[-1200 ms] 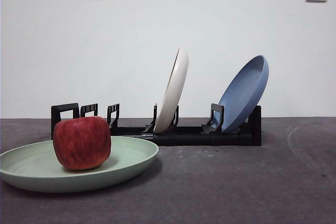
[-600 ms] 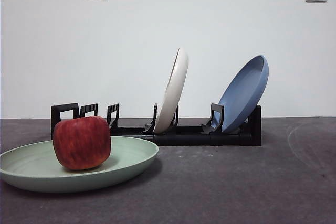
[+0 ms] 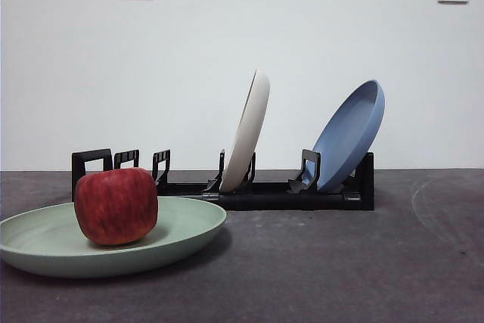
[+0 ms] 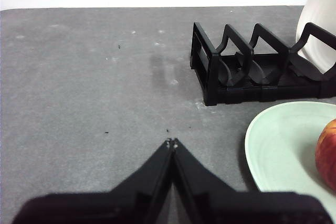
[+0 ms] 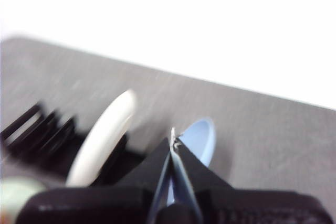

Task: Take the green plate from the plate rack,put the plate on the table,take the apple from the table,put the apple in the plate

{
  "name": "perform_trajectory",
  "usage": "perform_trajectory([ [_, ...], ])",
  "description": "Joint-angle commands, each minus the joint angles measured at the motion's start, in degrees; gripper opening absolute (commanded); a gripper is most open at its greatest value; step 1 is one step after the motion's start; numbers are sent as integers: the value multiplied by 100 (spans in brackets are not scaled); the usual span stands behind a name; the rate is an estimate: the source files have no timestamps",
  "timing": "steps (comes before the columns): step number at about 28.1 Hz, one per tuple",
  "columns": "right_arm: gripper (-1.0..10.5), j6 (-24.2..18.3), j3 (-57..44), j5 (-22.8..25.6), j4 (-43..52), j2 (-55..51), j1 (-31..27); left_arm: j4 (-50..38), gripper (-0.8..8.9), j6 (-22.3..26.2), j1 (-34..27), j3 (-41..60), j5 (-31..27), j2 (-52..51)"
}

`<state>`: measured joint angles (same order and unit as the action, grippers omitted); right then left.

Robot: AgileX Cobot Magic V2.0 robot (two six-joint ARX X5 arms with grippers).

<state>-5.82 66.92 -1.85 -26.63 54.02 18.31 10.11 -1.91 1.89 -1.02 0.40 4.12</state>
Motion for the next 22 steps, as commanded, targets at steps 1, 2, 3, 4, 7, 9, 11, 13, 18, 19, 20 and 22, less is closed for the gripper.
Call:
perform_trajectory([
  [1,1,-13,-1539,-640,1141,-393,-531,-50,-4,66,-20,39,0,2],
  [2,1,72,-2280,-662,1624,-656,-765,-50,-4,66,-20,39,0,2],
  [3,1,144,-2680,-597,1882,-820,-890,-50,-4,66,-20,39,0,2],
  [4,1,247,-3136,-516,2173,-1029,-1032,-48,-4,66,-20,39,0,2],
  [7,1,468,-4308,-411,2800,-1700,-1388,-48,-4,66,-20,39,-2,2],
  [9,1,525,-4931,-398,3016,-2192,-1574,-50,-4,66,-20,39,0,2],
  [11,1,540,-5447,-369,3056,-2745,-1738,-50,-3,66,-20,39,0,2],
  [13,1,538,-5796,-372,3053,-3174,-1838,-48,-4,66,-20,39,0,2],
  [18,1,407,-6234,-367,2824,-4037,-2068,-48,-4,66,-20,39,-2,2],
  [19,1,382,-6255,-361,2680,-4159,-2103,-48,-4,66,-20,39,-2,2],
  [20,1,363,-6271,-317,2544,-4262,-2118,-48,-4,66,-20,39,0,2],
  [22,1,365,-6297,-142,2293,-4444,-2118,-50,-4,66,-20,39,0,2],
])
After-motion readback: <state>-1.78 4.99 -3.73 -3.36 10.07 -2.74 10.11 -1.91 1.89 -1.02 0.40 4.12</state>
